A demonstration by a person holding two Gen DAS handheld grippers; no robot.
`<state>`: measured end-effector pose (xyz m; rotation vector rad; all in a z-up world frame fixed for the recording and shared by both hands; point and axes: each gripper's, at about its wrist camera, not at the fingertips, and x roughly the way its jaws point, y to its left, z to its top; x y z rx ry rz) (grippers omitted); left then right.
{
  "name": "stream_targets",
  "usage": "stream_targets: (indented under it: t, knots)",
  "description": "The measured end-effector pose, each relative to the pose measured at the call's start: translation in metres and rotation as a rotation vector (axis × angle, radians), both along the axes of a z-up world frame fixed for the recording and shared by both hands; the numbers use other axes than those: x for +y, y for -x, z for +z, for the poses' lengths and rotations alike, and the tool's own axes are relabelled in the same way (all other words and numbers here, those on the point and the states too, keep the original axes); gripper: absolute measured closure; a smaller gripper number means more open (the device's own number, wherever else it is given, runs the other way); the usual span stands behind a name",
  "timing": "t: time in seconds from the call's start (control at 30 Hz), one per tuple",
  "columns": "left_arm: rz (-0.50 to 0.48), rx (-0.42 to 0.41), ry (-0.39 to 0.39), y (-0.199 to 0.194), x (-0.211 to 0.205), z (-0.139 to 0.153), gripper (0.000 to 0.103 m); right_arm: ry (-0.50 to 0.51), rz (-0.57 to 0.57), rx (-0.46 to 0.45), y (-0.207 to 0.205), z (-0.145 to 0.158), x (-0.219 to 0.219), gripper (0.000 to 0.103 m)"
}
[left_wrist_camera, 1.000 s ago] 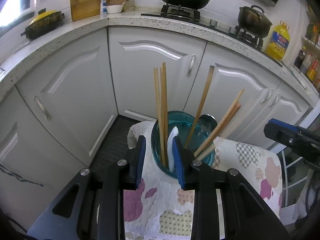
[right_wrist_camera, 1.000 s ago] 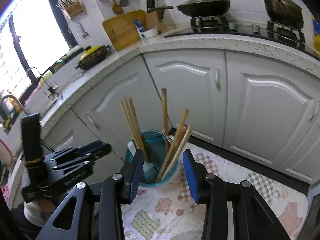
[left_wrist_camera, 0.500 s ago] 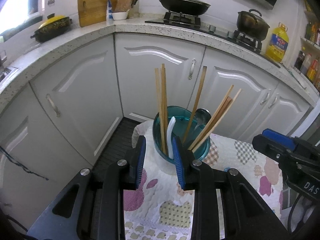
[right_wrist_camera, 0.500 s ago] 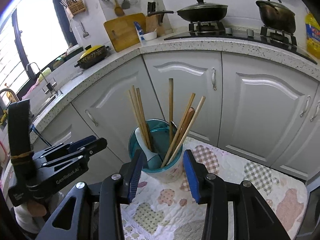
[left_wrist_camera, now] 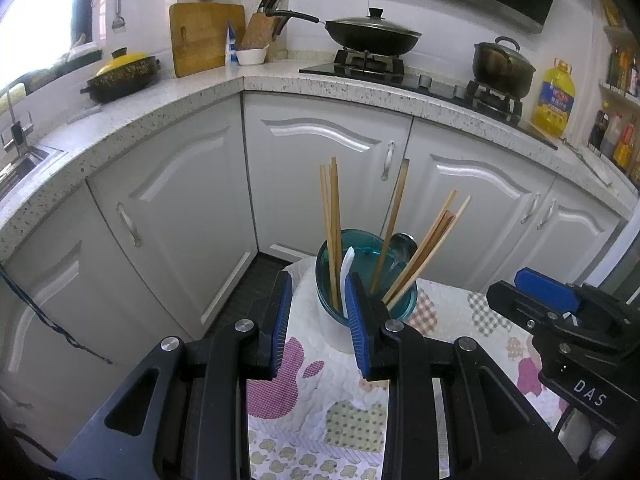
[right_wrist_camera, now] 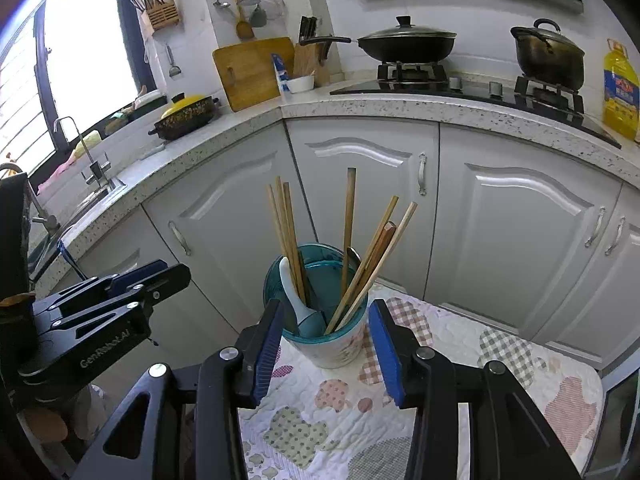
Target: Organize utensils
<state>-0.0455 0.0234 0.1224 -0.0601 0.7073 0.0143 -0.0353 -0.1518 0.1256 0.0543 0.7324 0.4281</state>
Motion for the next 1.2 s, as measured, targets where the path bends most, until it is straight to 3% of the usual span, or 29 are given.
stream_targets:
  t: [0.4, 0.6, 1.2]
  knots:
    - [0.006, -0.026, -0.017, 0.0074, -0.001, 0.0059, 0.077, 0.019, -0.005, -0.007, 0.0056, 0.0069, 0.0023, 0.058]
    - [0.01, -0.026, -0.021, 0.0091, -0.0013, 0.0049, 0.077, 0.025, -0.011, -0.011, 0.0078, 0.0075, 0.0021, 0.05]
    - [0.006, -0.028, -0.033, 0.0103, -0.0036, 0.0043, 0.077, 0.037, -0.003, 0.01, 0.0041, 0.0014, 0.0037, 0.049]
